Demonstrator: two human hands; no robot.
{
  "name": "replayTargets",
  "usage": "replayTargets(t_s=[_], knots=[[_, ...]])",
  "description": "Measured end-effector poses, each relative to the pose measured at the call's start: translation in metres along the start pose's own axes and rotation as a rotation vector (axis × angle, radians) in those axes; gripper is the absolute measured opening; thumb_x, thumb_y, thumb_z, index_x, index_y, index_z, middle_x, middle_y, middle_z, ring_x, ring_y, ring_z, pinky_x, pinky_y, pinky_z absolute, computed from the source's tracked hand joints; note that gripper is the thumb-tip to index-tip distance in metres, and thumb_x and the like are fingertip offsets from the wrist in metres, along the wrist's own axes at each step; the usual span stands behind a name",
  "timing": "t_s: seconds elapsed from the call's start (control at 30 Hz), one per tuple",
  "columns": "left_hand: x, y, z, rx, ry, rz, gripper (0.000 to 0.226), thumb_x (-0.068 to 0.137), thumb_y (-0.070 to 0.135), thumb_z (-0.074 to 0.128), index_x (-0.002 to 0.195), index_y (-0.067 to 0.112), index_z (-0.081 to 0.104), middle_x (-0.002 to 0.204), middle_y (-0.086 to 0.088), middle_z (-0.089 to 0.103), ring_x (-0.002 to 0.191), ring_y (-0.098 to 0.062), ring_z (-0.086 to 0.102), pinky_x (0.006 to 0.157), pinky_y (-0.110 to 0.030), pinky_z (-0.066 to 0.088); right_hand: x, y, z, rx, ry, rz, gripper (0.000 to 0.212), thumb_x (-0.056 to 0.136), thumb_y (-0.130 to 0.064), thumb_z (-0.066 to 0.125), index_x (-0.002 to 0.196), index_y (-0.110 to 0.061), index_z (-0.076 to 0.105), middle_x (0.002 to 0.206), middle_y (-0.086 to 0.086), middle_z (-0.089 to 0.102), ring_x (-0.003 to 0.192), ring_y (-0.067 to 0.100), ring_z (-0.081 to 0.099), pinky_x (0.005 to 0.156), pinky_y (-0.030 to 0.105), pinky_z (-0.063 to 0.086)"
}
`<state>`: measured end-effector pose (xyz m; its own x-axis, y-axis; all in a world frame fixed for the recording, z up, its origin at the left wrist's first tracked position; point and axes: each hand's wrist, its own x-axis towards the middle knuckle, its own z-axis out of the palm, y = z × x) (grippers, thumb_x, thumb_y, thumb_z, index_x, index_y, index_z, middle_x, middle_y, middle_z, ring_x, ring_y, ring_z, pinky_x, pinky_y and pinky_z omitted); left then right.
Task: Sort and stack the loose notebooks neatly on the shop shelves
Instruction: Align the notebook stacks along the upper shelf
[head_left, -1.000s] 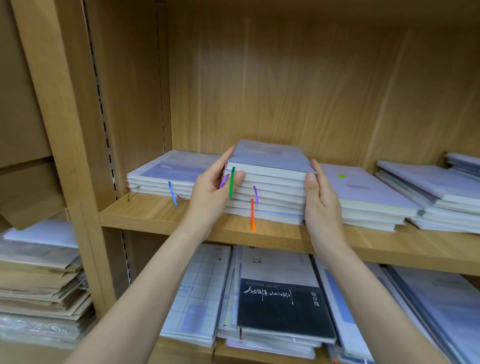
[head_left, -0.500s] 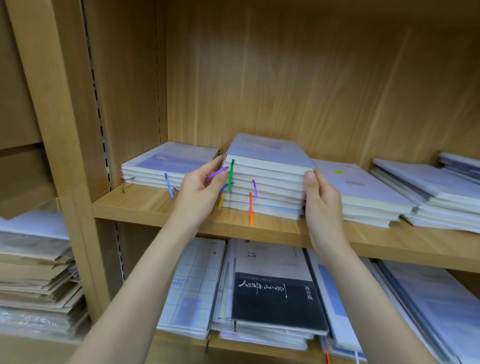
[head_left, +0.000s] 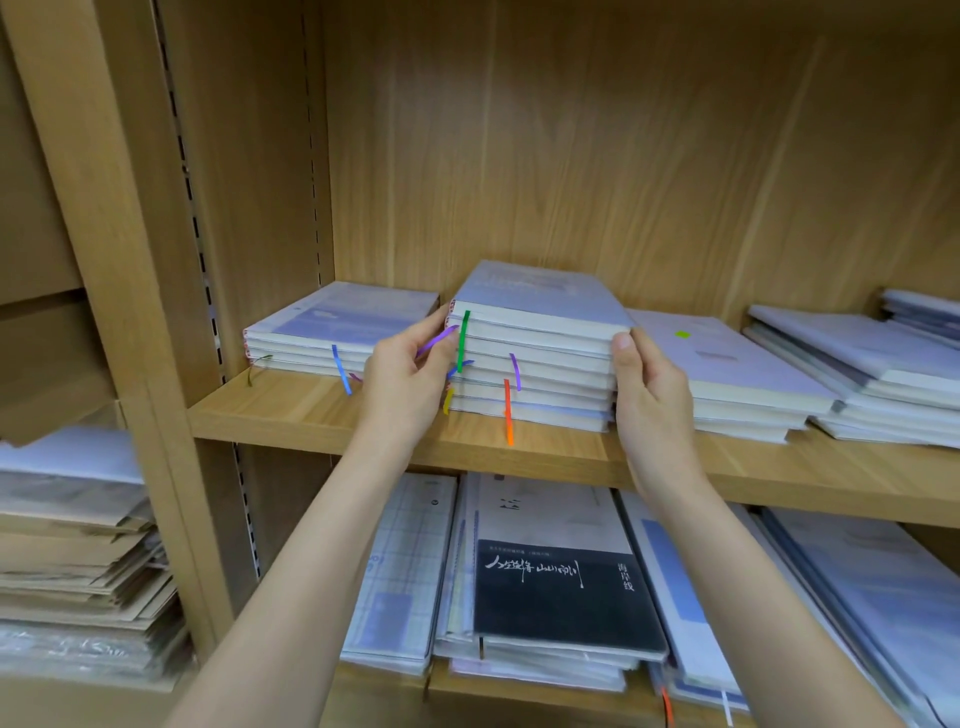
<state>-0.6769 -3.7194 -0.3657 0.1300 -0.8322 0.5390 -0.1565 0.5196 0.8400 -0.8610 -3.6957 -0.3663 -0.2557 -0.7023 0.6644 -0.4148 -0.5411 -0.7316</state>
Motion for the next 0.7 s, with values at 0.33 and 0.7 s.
replayTargets(t_s=[0.33,0.7], knots=[[0.0,0.0,-0.002,0.084,-0.013,-0.021,0.034,0.096,0.017,0.049,0.129,0.021,0.057,0.113,0.009,0.067,0.099,-0.009,0.062,0.094,-0.043,0.049,-0.004,-0.006,-0.003,-0.014,0.04,-0.012,0.038,0.1,-0.025,0.04,0.065,-0.038,0.045,0.049,-0.016,0.042,0.053,0.007,0.034,0.054,0.03,0.03],[-0.009,0.007,-0.006,0.201,-0.185,-0.037,0.052,0.085,-0.002,0.059,0.132,0.019,0.05,0.11,0.007,0.063,0.11,-0.014,0.059,0.099,-0.033,0.044,-0.009,-0.004,-0.01,0.143,-0.064,0.099,0.048,0.091,-0.002,0.056,0.137,-0.008,0.043,0.108,-0.025,0.048,0.093,-0.023,0.046,0.078,-0.004,0.036]])
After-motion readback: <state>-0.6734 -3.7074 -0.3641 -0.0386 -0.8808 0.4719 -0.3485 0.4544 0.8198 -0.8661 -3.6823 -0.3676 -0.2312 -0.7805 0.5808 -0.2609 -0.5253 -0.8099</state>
